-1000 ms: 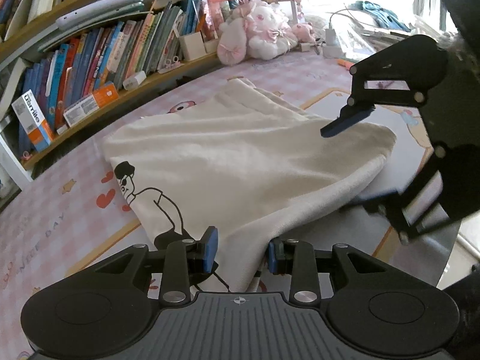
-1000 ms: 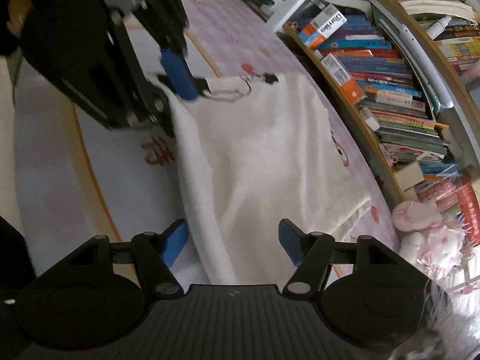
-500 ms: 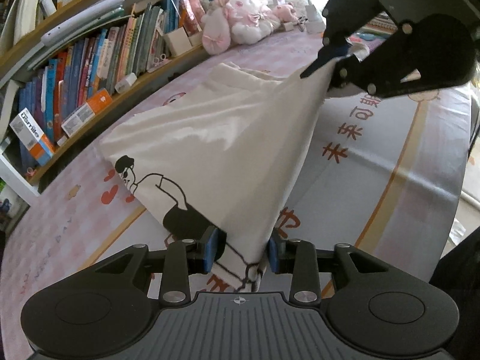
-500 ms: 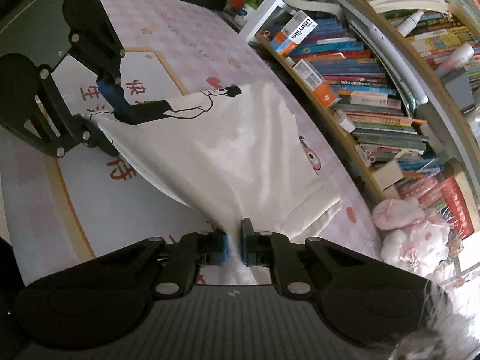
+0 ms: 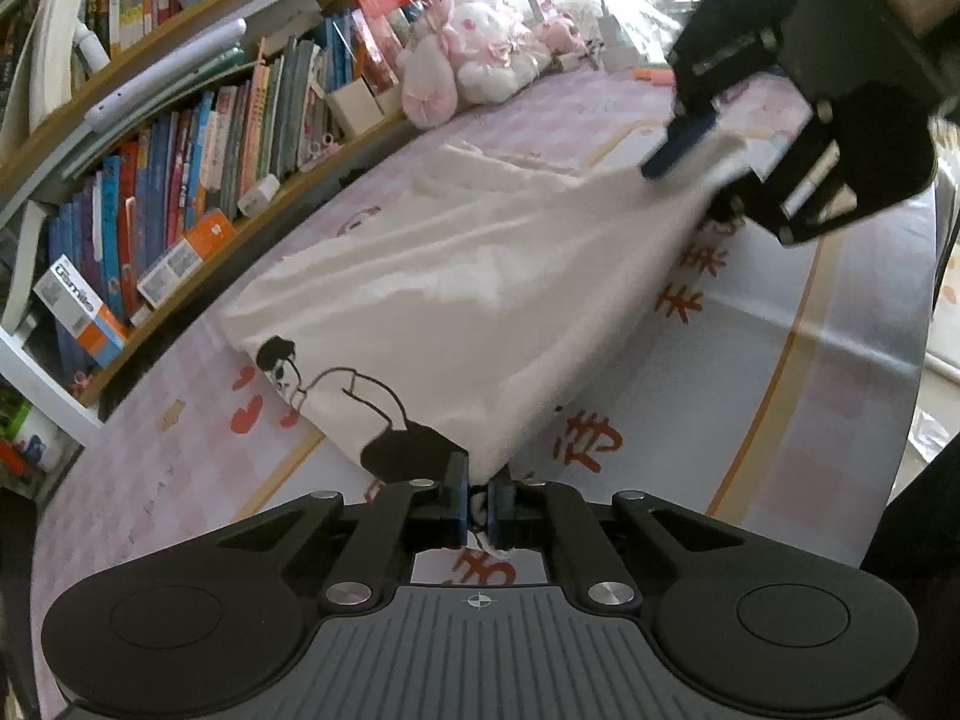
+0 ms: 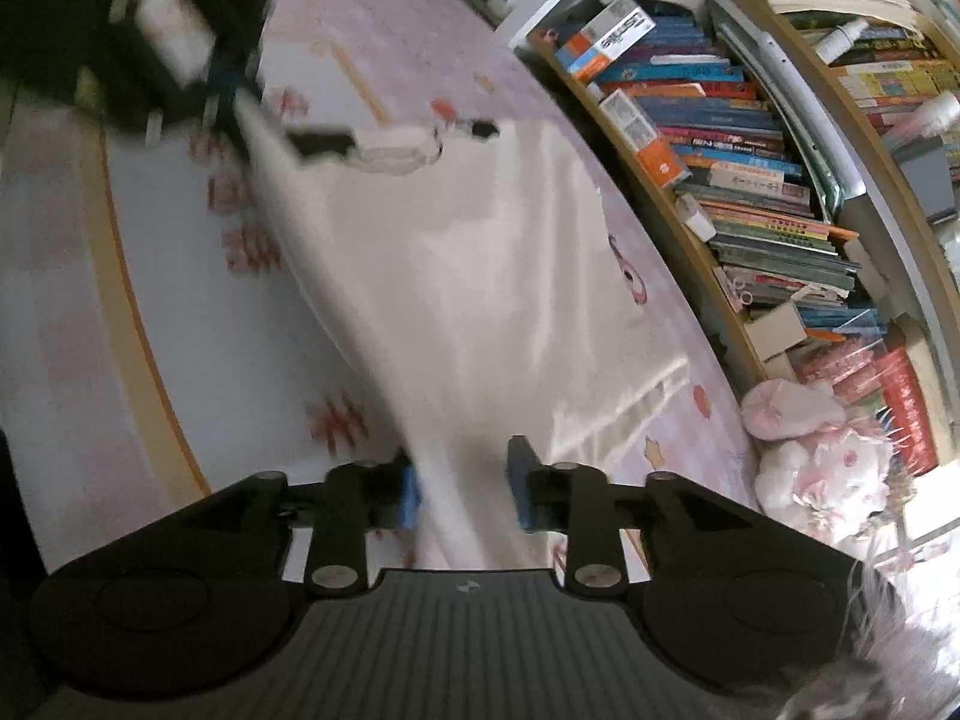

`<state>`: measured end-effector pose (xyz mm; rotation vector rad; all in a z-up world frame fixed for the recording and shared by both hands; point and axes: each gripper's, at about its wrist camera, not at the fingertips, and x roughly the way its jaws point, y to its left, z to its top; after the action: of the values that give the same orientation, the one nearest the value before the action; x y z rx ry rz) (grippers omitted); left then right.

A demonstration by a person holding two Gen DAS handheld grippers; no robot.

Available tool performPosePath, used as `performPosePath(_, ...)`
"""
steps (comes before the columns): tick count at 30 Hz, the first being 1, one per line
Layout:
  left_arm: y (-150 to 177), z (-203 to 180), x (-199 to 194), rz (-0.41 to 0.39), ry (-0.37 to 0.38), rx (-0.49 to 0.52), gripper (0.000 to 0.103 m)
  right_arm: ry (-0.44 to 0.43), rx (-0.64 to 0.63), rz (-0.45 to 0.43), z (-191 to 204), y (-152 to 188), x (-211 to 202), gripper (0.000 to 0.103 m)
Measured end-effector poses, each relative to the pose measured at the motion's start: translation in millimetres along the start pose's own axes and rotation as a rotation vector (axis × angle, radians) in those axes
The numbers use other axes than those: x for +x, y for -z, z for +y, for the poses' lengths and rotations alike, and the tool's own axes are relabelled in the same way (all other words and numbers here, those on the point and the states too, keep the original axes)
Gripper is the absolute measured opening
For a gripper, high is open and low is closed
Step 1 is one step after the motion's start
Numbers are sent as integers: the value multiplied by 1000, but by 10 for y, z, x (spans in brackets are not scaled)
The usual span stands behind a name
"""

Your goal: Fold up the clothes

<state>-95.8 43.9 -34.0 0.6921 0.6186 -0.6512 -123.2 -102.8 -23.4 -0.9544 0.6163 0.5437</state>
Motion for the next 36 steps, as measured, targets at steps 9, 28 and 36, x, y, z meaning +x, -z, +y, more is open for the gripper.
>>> performPosePath(9,-24,14,5,3,5,35,5,81,-108,69,60,311,84,29)
performPosePath(28,-86,91,-5,15,18,4,4,99,-139,-32,205,325,-187,54)
performPosePath(36,-142,111,-32,17,15,-2,4,29,-109,-169,483,-42,-255,57)
